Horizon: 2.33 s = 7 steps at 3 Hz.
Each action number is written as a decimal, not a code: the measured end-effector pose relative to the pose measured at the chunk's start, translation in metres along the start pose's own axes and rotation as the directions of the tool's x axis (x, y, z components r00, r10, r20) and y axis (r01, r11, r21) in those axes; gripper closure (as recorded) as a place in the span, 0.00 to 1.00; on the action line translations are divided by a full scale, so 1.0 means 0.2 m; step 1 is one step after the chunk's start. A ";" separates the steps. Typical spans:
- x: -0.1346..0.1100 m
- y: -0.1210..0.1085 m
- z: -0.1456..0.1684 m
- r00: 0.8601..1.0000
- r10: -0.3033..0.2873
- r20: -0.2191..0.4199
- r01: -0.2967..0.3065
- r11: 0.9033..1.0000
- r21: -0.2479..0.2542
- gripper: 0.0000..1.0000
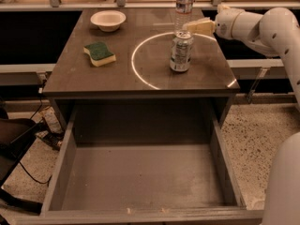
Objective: Place water bottle into top drawer
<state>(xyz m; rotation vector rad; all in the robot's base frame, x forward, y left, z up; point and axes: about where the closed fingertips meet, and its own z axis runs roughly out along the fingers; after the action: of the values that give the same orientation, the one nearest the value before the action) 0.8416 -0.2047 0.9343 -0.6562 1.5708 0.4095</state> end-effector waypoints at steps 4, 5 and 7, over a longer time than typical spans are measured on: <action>0.02 0.03 0.35 0.995 0.046 0.092 -0.043 0.999 -0.025 0.00; 0.04 0.02 0.42 0.995 0.061 0.076 -0.059 0.998 -0.027 0.00; 0.05 -0.01 0.47 0.995 0.083 0.064 -0.081 0.996 -0.019 0.00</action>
Offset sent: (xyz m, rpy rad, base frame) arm 0.0267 0.0168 -0.0106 0.1078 -0.0787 -0.0032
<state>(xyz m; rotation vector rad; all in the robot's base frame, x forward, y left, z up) 0.9162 -0.1494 0.9135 -0.5867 1.5375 0.5007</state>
